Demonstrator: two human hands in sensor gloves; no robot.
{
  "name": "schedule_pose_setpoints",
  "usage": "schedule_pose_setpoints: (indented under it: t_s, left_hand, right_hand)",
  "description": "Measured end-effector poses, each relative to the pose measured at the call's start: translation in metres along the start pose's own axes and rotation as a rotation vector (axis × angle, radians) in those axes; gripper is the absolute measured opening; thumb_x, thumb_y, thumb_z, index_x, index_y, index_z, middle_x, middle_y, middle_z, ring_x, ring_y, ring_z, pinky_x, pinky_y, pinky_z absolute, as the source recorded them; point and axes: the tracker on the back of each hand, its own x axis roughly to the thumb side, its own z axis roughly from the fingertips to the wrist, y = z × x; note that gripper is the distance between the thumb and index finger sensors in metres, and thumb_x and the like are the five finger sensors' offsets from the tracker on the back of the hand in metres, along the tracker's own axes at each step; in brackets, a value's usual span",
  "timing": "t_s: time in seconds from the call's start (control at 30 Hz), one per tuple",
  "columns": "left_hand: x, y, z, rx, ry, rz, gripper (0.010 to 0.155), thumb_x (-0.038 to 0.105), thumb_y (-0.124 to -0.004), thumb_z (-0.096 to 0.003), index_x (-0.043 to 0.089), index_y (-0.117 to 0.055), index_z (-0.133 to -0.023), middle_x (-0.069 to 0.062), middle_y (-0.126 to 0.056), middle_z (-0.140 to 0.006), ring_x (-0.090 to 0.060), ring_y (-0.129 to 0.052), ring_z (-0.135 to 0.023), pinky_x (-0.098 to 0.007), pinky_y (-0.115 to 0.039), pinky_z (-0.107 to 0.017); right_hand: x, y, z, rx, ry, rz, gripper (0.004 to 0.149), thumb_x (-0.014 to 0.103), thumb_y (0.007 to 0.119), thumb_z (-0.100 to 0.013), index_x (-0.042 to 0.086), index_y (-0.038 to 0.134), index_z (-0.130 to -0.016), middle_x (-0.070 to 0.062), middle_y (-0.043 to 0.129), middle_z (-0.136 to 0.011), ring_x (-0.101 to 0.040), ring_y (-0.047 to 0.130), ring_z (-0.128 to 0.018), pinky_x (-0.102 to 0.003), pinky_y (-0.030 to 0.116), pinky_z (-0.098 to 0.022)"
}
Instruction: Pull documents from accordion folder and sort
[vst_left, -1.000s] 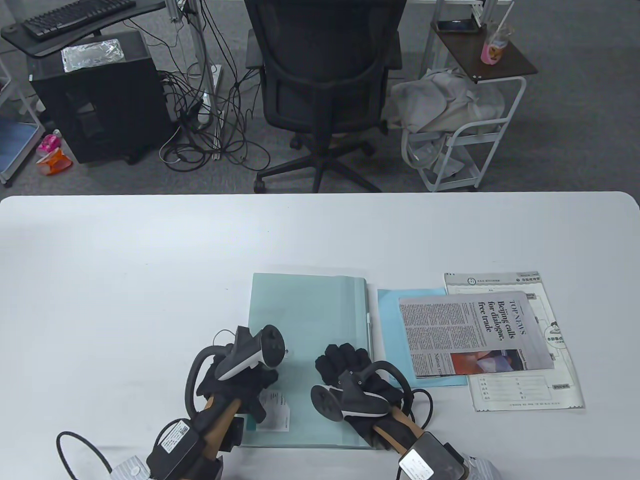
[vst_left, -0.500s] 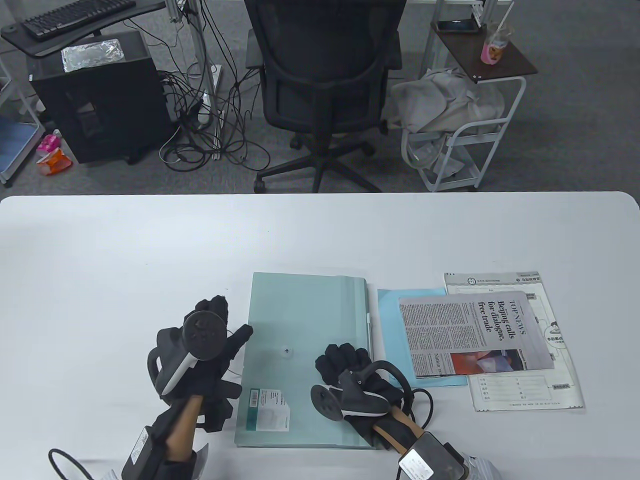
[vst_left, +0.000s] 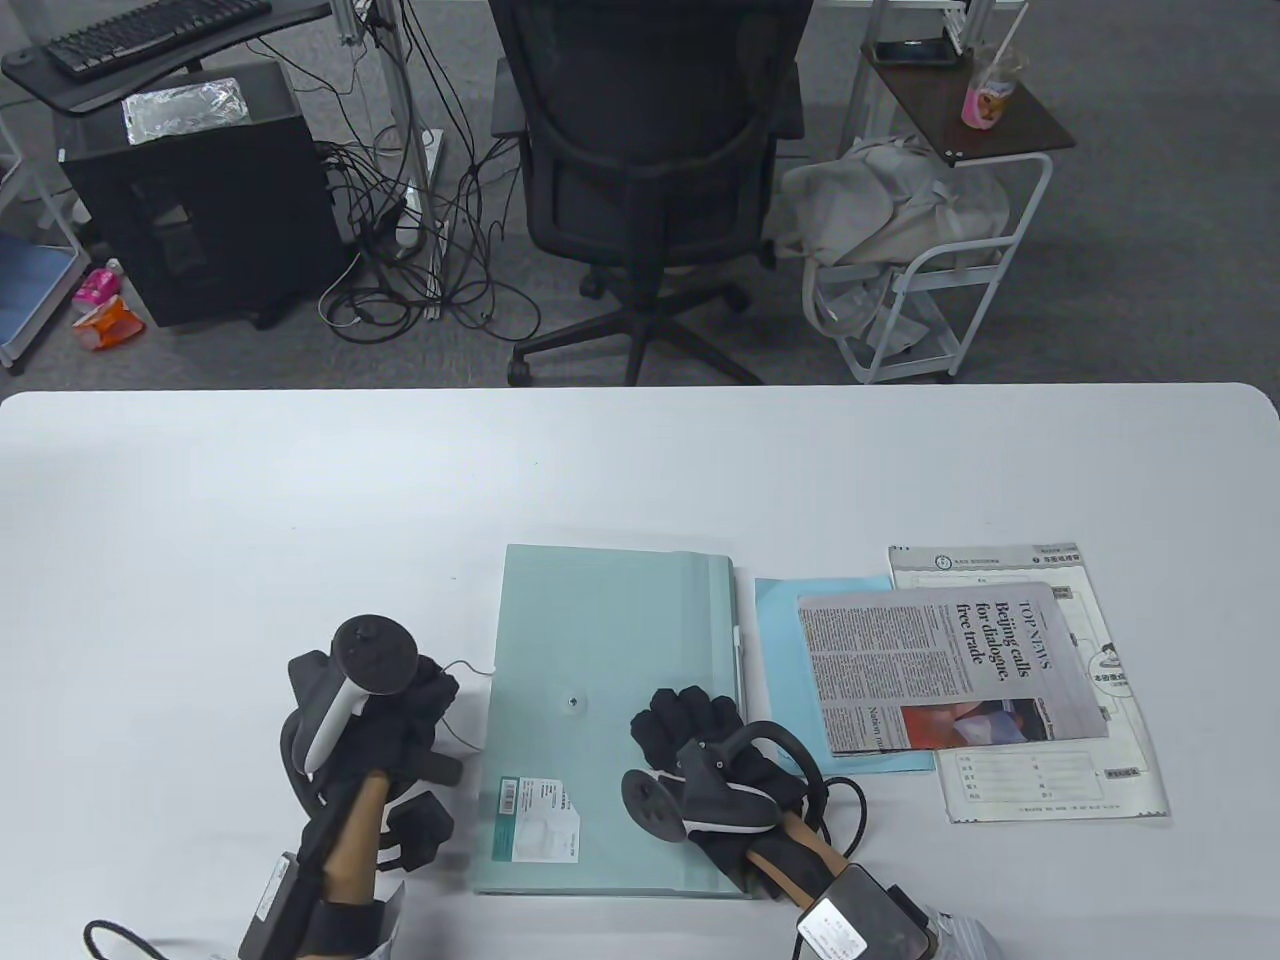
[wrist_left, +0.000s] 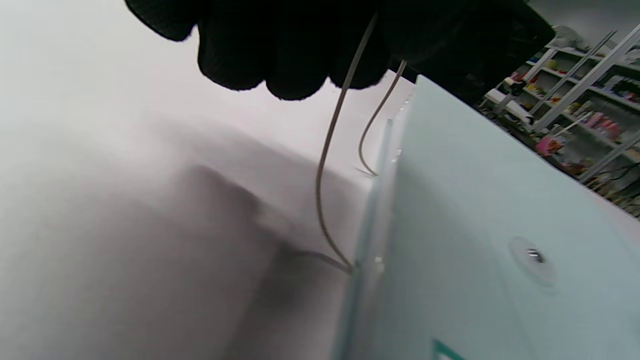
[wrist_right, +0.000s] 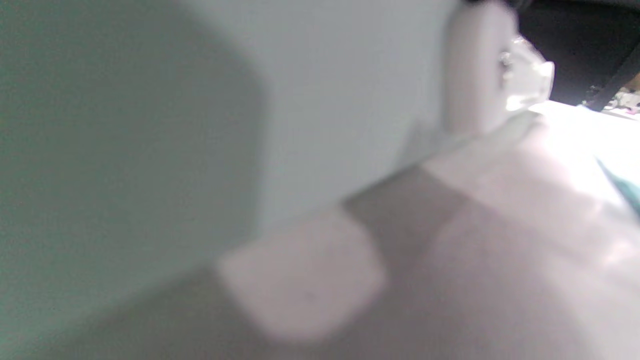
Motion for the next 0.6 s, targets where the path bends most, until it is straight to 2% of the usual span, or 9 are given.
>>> schedule_pose_setpoints:
  t_s: [0.1, 0.2, 0.27, 0.33, 0.5, 0.6]
  left_hand:
    - [0.009, -0.002, 0.002, -0.066, -0.103, 0.105, 0.041, 0.039, -0.067, -0.0619, 0.017, -0.076, -0.095, -0.009, -0.080, -0.100, -0.043, -0.079, -0.094, -0.061, -0.059, -0.071]
    - [0.017, -0.010, 0.000, -0.200, -0.229, 0.197, 0.041, 0.038, -0.067, -0.0619, 0.015, -0.076, -0.095, -0.010, -0.080, -0.099, -0.043, -0.079, -0.093, -0.061, -0.058, -0.071]
    - [0.021, -0.017, -0.001, -0.272, -0.265, 0.187, 0.042, 0.038, -0.067, -0.0622, 0.014, -0.076, -0.096, -0.010, -0.080, -0.100, -0.043, -0.079, -0.093, -0.060, -0.058, -0.071]
    - [0.025, -0.023, -0.002, -0.298, -0.324, 0.169, 0.044, 0.038, -0.065, -0.0629, 0.013, -0.075, -0.098, -0.012, -0.079, -0.100, -0.043, -0.080, -0.093, -0.059, -0.060, -0.071]
    - [0.039, -0.047, -0.003, -0.278, -0.376, 0.071, 0.044, 0.029, -0.064, -0.0627, 0.013, -0.068, -0.104, -0.014, -0.074, -0.105, -0.038, -0.087, -0.088, -0.053, -0.071, -0.065]
    - [0.052, -0.064, -0.004, -0.159, -0.384, -0.103, 0.043, 0.022, -0.064, -0.0617, 0.017, -0.066, -0.105, -0.013, -0.071, -0.107, -0.025, -0.095, -0.076, -0.045, -0.079, -0.058]
  right_hand:
    - [0.000, 0.000, 0.000, 0.000, -0.001, 0.000, 0.059, 0.041, 0.048, -0.052, 0.012, 0.037, -0.102, -0.021, 0.044, -0.109, -0.049, 0.053, -0.095, -0.059, 0.051, -0.070]
    - [-0.002, -0.001, 0.000, 0.000, -0.011, -0.004, 0.059, 0.042, 0.048, -0.052, 0.013, 0.037, -0.102, -0.020, 0.044, -0.109, -0.049, 0.053, -0.095, -0.059, 0.051, -0.071]
    - [-0.004, -0.001, 0.000, 0.011, -0.011, -0.026, 0.059, 0.042, 0.049, -0.052, 0.014, 0.038, -0.102, -0.020, 0.044, -0.109, -0.048, 0.053, -0.095, -0.059, 0.050, -0.071]
    - [-0.005, -0.002, 0.000, 0.022, -0.014, -0.032, 0.059, 0.042, 0.050, -0.052, 0.014, 0.038, -0.102, -0.019, 0.044, -0.109, -0.048, 0.052, -0.096, -0.059, 0.049, -0.071]
    - [-0.010, -0.002, 0.000, 0.047, -0.012, -0.059, 0.059, 0.042, 0.053, -0.051, 0.016, 0.039, -0.102, -0.017, 0.043, -0.109, -0.047, 0.051, -0.096, -0.058, 0.048, -0.072]
    - [-0.012, -0.001, -0.001, 0.050, -0.010, -0.072, 0.059, 0.042, 0.054, -0.051, 0.016, 0.039, -0.101, -0.016, 0.043, -0.109, -0.046, 0.050, -0.097, -0.058, 0.047, -0.072]
